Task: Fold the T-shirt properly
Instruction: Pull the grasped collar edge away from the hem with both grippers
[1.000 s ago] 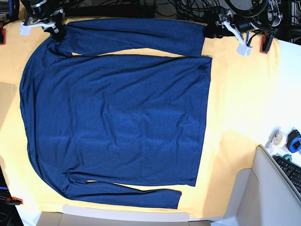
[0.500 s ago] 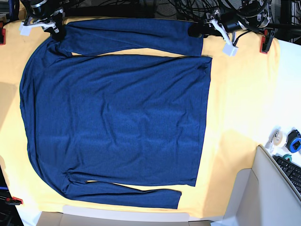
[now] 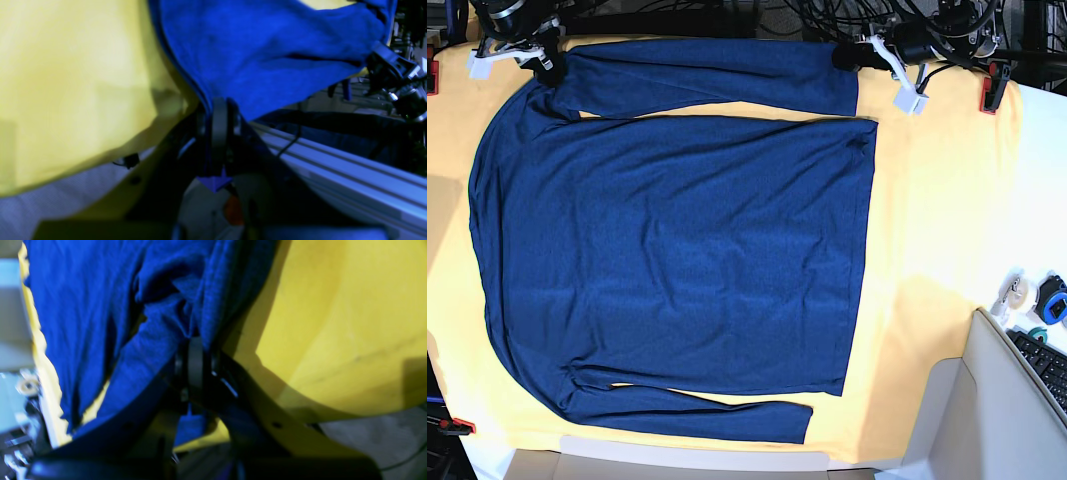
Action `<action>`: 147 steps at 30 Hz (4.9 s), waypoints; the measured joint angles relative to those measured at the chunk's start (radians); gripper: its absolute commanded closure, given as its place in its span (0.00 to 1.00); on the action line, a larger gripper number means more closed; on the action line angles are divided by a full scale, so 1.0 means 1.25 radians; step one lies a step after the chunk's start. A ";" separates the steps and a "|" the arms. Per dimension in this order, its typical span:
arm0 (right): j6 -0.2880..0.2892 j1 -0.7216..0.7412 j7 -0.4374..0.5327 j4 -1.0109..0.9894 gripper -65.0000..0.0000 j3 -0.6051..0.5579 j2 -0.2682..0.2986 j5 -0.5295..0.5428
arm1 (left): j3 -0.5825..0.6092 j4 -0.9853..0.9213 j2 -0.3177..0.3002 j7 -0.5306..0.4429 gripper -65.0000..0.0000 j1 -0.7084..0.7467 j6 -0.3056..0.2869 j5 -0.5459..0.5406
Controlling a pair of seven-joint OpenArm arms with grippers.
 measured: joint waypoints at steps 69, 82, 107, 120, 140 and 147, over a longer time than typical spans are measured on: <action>-0.027 0.208 -0.099 0.117 0.37 0.068 0.013 -0.161 | -0.006 -0.026 -0.024 0.013 0.66 -0.226 -0.004 0.041; -0.027 0.229 -0.083 -0.088 0.37 0.240 0.020 0.032 | -0.006 -0.026 -0.024 0.002 0.66 -0.200 -0.004 0.041; -0.025 0.348 -0.078 -0.203 0.56 0.236 0.055 0.037 | -0.008 -0.026 -0.025 0.002 0.66 -0.201 -0.004 0.041; -0.024 0.346 -0.092 -0.199 1.00 0.204 0.058 -0.037 | -0.163 -0.044 -0.021 0.061 0.66 -0.205 -0.004 0.042; -0.022 0.344 -0.089 -0.198 1.00 0.201 0.056 -0.039 | -0.080 -0.157 0.039 0.063 0.65 -0.247 -0.006 0.026; -0.021 0.343 -0.089 -0.198 1.00 0.201 0.056 -0.038 | -0.051 -0.157 0.039 0.063 0.87 -0.257 -0.007 0.038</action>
